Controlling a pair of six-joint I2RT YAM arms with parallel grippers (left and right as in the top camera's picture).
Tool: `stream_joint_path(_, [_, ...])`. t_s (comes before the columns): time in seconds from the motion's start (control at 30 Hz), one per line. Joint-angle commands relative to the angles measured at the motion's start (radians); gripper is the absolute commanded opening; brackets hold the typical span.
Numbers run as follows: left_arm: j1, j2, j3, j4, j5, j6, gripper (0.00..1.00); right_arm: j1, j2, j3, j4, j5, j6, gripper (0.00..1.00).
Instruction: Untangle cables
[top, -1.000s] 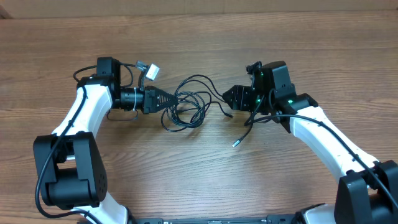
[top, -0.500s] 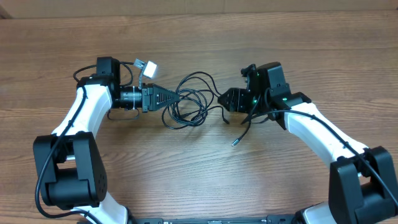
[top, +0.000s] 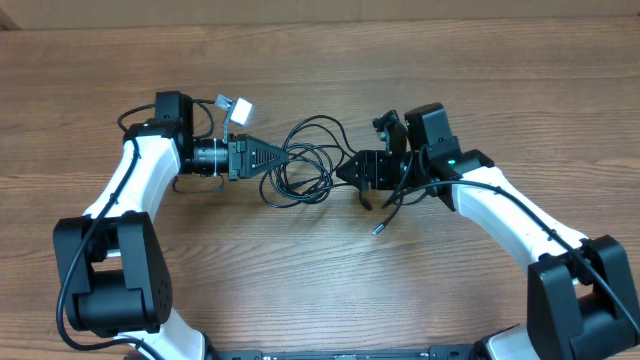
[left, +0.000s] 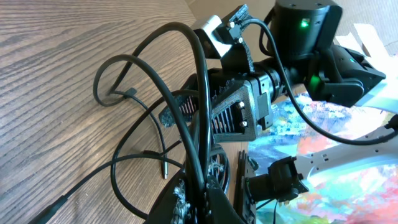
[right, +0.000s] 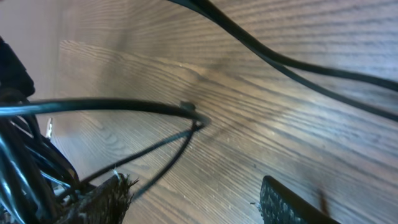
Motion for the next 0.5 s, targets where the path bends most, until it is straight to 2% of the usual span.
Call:
stream_joint_path(0.0, [-0.003,0.0,-0.003,0.002,0.052,-0.032,0.07,0.023,0.008,-0.008,0.024,0.106,0.07,0.66])
stream_joint_path(0.1, [-0.003,0.0,-0.003,0.002,0.102,-0.033,0.06,0.054,0.031,-0.008,0.068,0.206,0.095,0.65])
stream_joint_path(0.3, [-0.003,0.0,-0.003,-0.001,0.123,-0.048,0.07,0.095,0.094,-0.008,0.234,0.211,0.122,0.64])
stream_joint_path(0.4, [-0.003,0.0,-0.003,-0.002,0.123,-0.059,0.06,0.101,0.108,-0.008,0.275,0.283,0.166,0.61])
stream_joint_path(0.47, [-0.003,0.0,-0.003,-0.002,0.123,-0.059,0.06,0.101,0.113,-0.008,0.261,0.406,0.2,0.56])
